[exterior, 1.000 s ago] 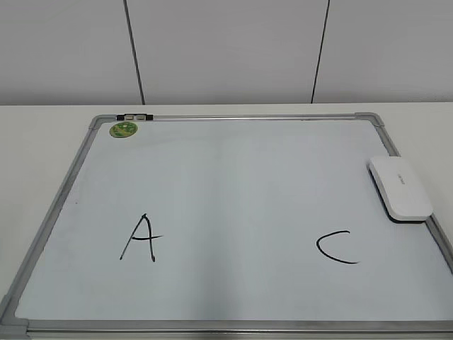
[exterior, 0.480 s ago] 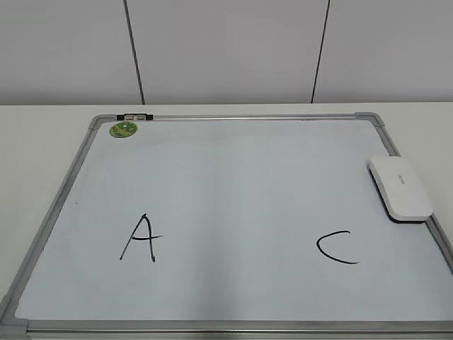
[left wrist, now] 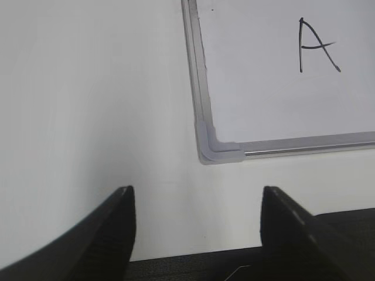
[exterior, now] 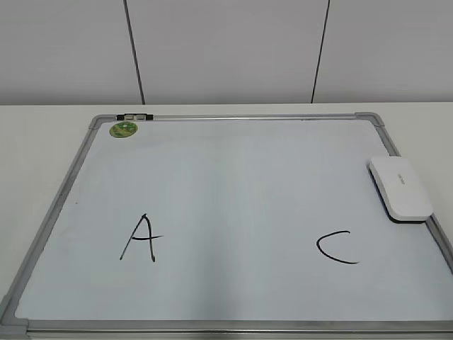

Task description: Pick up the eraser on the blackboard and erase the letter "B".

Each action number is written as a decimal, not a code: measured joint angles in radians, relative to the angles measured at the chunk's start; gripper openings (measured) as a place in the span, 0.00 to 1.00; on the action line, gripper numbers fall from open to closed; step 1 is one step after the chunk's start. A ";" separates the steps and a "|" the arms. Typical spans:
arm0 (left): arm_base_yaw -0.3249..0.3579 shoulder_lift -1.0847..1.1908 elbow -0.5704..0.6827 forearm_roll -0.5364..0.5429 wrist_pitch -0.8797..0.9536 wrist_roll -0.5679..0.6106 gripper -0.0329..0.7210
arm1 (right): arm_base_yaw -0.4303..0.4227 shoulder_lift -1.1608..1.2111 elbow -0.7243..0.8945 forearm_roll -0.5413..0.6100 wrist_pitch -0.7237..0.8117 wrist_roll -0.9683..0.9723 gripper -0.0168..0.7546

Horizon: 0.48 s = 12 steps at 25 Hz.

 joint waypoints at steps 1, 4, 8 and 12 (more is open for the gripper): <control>0.000 -0.002 0.000 0.000 -0.001 0.000 0.69 | 0.000 -0.008 0.000 0.000 0.000 0.000 0.77; 0.020 -0.029 0.000 0.000 -0.001 0.000 0.69 | 0.000 -0.040 0.000 -0.002 0.000 0.000 0.77; 0.061 -0.094 0.000 0.000 -0.001 0.000 0.69 | 0.000 -0.110 0.000 -0.002 0.000 0.000 0.77; 0.075 -0.186 0.000 0.000 -0.001 0.000 0.67 | 0.000 -0.177 0.000 -0.002 0.000 0.000 0.77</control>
